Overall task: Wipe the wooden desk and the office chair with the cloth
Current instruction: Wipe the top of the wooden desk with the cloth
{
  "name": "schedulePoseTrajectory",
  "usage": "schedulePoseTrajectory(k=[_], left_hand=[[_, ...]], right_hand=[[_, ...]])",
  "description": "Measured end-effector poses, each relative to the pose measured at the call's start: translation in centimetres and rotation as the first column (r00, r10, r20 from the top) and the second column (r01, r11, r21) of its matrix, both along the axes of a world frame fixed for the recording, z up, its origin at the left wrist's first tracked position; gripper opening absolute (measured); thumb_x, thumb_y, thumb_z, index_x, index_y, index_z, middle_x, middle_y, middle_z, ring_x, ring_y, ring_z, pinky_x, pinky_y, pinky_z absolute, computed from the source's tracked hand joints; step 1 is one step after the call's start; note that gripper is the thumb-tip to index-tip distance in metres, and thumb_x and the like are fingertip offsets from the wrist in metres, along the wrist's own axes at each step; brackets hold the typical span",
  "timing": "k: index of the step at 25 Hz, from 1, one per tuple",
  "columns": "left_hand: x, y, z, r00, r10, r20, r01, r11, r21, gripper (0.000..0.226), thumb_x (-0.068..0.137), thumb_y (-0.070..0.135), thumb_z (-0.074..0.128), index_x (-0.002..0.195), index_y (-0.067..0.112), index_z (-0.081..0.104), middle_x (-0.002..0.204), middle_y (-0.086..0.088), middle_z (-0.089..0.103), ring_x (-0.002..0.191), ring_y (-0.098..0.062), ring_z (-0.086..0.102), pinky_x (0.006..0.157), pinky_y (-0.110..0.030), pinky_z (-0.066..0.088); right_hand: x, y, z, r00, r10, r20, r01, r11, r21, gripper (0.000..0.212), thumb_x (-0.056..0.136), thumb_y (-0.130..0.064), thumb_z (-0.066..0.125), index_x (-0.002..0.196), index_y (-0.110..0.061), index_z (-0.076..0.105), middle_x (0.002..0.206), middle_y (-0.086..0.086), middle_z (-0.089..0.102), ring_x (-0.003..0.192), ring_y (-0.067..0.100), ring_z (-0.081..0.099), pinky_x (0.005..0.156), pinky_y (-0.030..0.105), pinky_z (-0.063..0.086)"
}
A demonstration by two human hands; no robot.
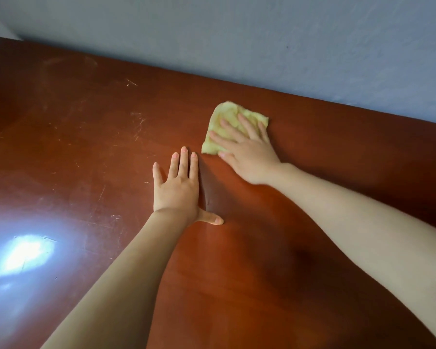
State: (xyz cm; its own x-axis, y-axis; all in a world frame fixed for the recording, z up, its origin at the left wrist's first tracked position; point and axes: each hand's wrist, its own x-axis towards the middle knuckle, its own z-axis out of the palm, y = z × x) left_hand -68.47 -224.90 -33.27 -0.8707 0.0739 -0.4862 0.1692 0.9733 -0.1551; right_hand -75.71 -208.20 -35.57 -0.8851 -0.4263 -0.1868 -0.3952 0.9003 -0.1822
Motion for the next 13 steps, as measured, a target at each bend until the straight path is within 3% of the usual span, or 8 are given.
schedulePoseTrajectory(k=[5,8,11,13], left_hand=[[-0.2,0.1,0.3,1.0,0.0,0.017,0.001,1.0,-0.017,0.15,0.045,0.092,0.052,0.145,0.01,-0.024,0.156,-0.009,-0.024,0.145,-0.024,-0.014,0.113,-0.055,0.0],[-0.1,0.2,0.5,1.0,-0.005,0.022,0.005,1.0,-0.022,0.15,0.045,0.092,0.051,0.145,0.01,-0.025,0.156,-0.009,-0.024,0.145,-0.024,-0.014,0.113,-0.056,0.0],[-0.1,0.3,0.6,1.0,-0.008,0.026,0.008,1.0,-0.028,0.15,0.044,0.093,0.05,0.144,0.009,-0.025,0.155,-0.009,-0.024,0.145,-0.023,-0.014,0.113,-0.056,0.001],[-0.1,0.4,0.5,1.0,-0.007,0.027,0.008,0.999,-0.031,0.151,0.044,0.093,0.05,0.144,0.009,-0.025,0.155,-0.009,-0.024,0.145,-0.023,-0.014,0.113,-0.056,0.001]], right_hand=[[8.1,2.9,0.1,0.963,0.27,-0.016,-0.27,0.963,0.017,0.047,0.098,-0.05,0.025,0.145,-0.046,0.021,0.158,-0.012,0.008,0.146,0.024,-0.009,0.116,0.049,-0.007],[11.4,7.4,0.3,0.891,0.452,-0.031,-0.451,0.891,0.046,0.046,0.098,-0.051,0.026,0.143,-0.044,0.031,0.156,-0.011,0.017,0.147,0.024,0.0,0.118,0.047,0.002],[10.4,11.8,0.8,0.797,0.604,-0.025,-0.594,0.79,0.153,0.048,0.096,-0.051,0.031,0.143,-0.041,0.034,0.155,-0.008,0.023,0.145,0.025,0.011,0.116,0.047,0.015],[8.3,14.0,1.3,0.798,0.603,0.017,-0.595,0.782,0.187,0.051,0.095,-0.05,0.033,0.145,-0.041,0.028,0.155,-0.008,0.02,0.145,0.025,0.01,0.116,0.047,0.017]])
